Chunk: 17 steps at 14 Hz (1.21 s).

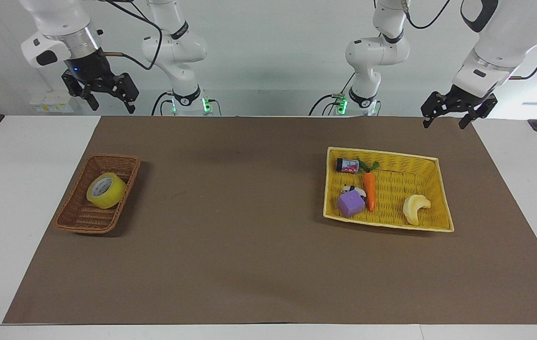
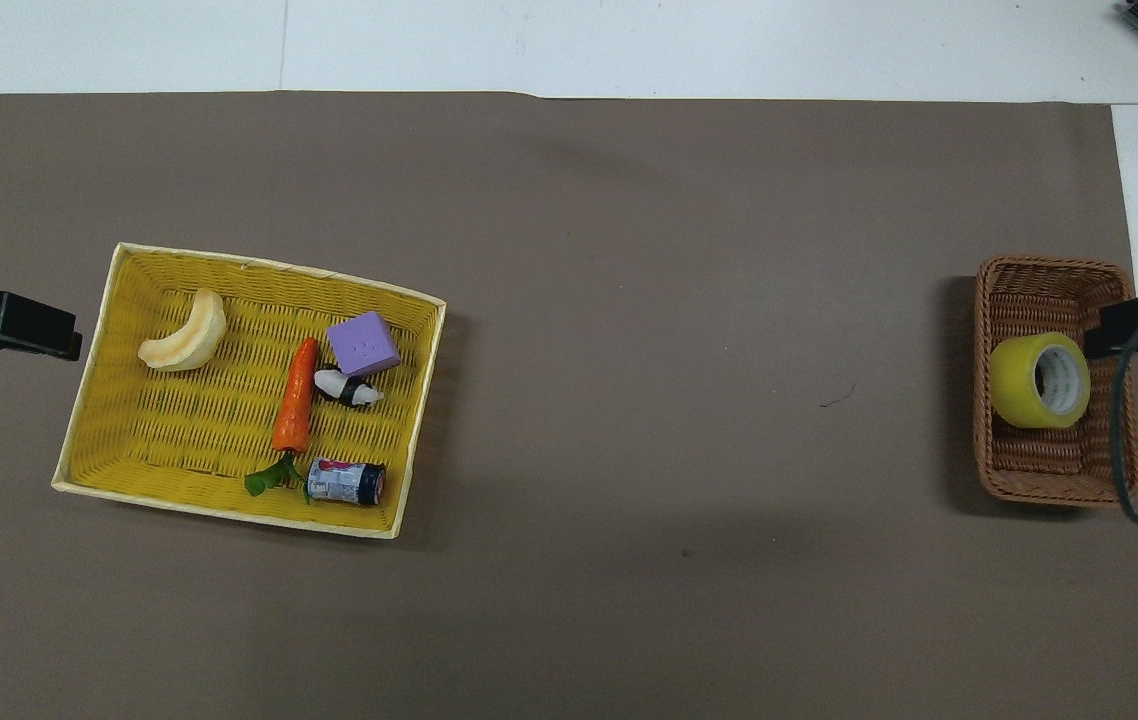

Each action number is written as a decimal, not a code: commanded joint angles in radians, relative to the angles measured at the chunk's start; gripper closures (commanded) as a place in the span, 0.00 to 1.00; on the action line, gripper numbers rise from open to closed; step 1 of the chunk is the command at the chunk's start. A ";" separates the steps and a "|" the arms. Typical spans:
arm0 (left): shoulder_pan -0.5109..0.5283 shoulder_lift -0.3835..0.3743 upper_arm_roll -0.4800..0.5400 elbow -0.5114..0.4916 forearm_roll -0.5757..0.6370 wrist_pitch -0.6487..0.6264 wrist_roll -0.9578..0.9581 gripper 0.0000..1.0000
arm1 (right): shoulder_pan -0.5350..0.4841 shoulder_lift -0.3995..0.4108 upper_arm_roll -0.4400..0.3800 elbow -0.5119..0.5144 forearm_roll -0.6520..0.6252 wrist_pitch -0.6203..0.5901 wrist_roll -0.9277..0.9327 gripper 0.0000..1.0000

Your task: Move tape to another basket

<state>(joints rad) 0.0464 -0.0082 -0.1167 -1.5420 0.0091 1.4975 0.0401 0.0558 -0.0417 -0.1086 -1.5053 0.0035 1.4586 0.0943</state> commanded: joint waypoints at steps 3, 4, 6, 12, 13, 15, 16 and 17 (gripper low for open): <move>0.010 -0.006 -0.006 0.003 0.017 0.004 0.009 0.00 | 0.004 -0.041 0.009 -0.079 0.015 0.049 -0.063 0.00; 0.010 -0.006 -0.006 0.002 0.017 0.004 0.009 0.00 | 0.005 -0.041 0.012 -0.079 0.012 0.048 -0.077 0.00; 0.010 -0.006 -0.006 0.002 0.017 0.004 0.009 0.00 | 0.009 -0.041 0.015 -0.079 -0.005 0.048 -0.090 0.00; 0.010 -0.006 -0.006 0.003 0.017 0.004 0.009 0.00 | 0.018 -0.041 0.015 -0.079 -0.010 0.051 -0.096 0.00; 0.010 -0.006 -0.006 0.003 0.017 0.004 0.009 0.00 | 0.018 -0.040 0.015 -0.078 -0.013 0.052 -0.100 0.00; 0.010 -0.007 -0.006 0.003 0.017 0.004 0.009 0.00 | 0.015 -0.038 0.015 -0.075 -0.014 0.065 -0.096 0.00; 0.010 -0.007 -0.006 0.003 0.017 0.004 0.009 0.00 | 0.015 -0.038 0.015 -0.075 -0.017 0.062 -0.096 0.00; 0.010 -0.007 -0.006 0.003 0.017 0.004 0.009 0.00 | 0.013 -0.038 0.015 -0.073 -0.019 0.062 -0.096 0.00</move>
<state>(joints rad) 0.0464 -0.0082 -0.1167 -1.5420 0.0091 1.4975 0.0401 0.0759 -0.0553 -0.0970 -1.5472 -0.0015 1.4969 0.0211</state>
